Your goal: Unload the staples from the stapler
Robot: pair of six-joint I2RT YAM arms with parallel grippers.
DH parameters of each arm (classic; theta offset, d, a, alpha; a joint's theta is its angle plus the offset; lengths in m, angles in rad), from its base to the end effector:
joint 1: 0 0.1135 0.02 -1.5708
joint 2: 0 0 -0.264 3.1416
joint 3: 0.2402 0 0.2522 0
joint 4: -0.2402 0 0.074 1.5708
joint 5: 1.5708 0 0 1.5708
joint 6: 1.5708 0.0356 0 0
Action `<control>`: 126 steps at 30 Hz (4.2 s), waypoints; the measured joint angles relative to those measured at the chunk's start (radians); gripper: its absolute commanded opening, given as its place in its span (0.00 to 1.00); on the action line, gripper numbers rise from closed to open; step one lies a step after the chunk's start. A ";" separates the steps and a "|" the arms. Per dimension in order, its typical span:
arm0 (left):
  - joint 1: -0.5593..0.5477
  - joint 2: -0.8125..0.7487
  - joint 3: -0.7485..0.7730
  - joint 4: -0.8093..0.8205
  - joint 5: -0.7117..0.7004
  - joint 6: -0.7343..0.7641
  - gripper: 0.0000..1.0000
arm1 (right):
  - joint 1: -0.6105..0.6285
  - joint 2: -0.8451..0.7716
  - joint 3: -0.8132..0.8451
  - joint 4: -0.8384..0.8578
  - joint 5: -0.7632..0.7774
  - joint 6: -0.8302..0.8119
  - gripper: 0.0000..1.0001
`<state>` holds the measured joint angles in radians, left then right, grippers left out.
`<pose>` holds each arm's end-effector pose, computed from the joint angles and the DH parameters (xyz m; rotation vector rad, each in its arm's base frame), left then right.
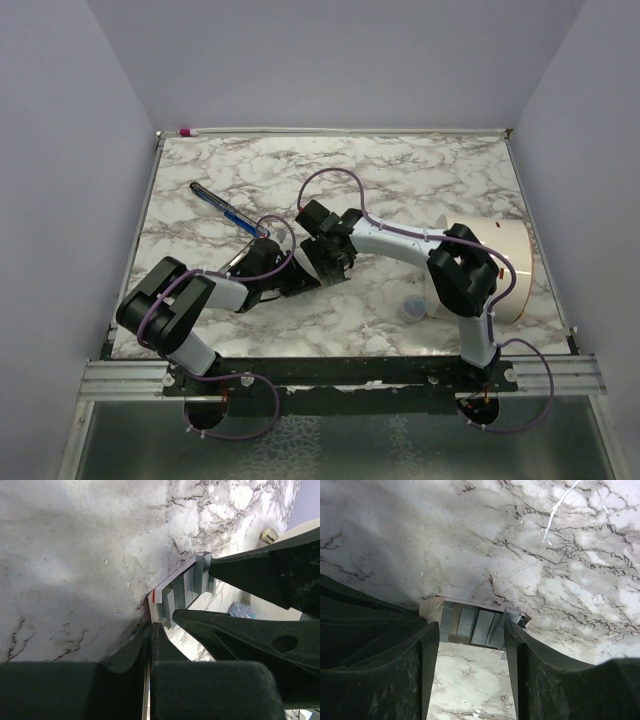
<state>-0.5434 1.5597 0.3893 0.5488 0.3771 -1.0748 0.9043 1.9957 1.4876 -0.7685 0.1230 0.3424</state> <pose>0.2114 -0.1430 0.1129 -0.4127 2.4337 -1.2369 0.2530 0.3146 0.1826 -0.7598 2.7260 0.1033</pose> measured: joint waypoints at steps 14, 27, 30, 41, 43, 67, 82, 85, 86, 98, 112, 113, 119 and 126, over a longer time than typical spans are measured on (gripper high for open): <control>0.000 0.000 0.000 0.000 0.000 0.000 0.00 | 0.017 0.015 0.017 -0.031 0.042 -0.001 0.56; 0.000 0.000 0.000 0.000 0.000 0.000 0.00 | 0.023 0.031 0.034 -0.044 0.053 -0.003 0.57; 0.000 0.000 0.000 0.000 0.000 0.000 0.00 | 0.026 0.037 0.043 -0.047 0.058 -0.004 0.57; 0.000 0.000 0.000 0.000 0.000 0.000 0.00 | 0.026 0.039 0.046 -0.048 0.073 -0.003 0.52; 0.000 0.000 0.000 0.000 0.000 0.000 0.00 | 0.026 0.039 0.046 -0.047 0.075 -0.003 0.52; 0.000 0.000 0.000 0.000 0.000 0.000 0.00 | 0.026 0.012 0.045 -0.048 0.091 0.005 0.43; 0.000 0.000 0.001 -0.003 0.000 0.000 0.00 | 0.026 -0.029 0.029 -0.016 -0.021 0.032 0.21; 0.000 0.000 0.001 -0.003 0.000 0.000 0.00 | 0.026 -0.013 0.029 -0.016 -0.024 0.036 0.20; 0.000 0.000 0.001 -0.003 0.000 0.000 0.00 | 0.026 -0.006 0.029 -0.016 -0.025 0.037 0.19; 0.000 0.000 0.001 -0.003 0.000 0.000 0.00 | 0.026 0.021 0.026 -0.016 -0.027 0.046 0.11; 0.000 0.000 0.001 -0.003 0.000 0.000 0.00 | 0.026 0.024 0.009 -0.016 -0.027 0.046 0.04; 0.000 0.000 0.001 -0.003 0.000 0.000 0.00 | 0.026 0.024 0.009 -0.016 -0.028 0.046 0.04; 0.000 0.000 0.001 -0.003 0.000 0.000 0.00 | 0.026 0.024 0.009 -0.015 -0.041 0.046 0.01; 0.000 0.000 0.001 -0.003 0.000 0.000 0.00 | 0.026 0.024 0.009 -0.003 -0.078 0.047 0.01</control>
<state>-0.5438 1.5593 0.3904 0.5453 0.3771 -1.0748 0.9306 2.0201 1.4967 -0.7715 0.0448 0.3889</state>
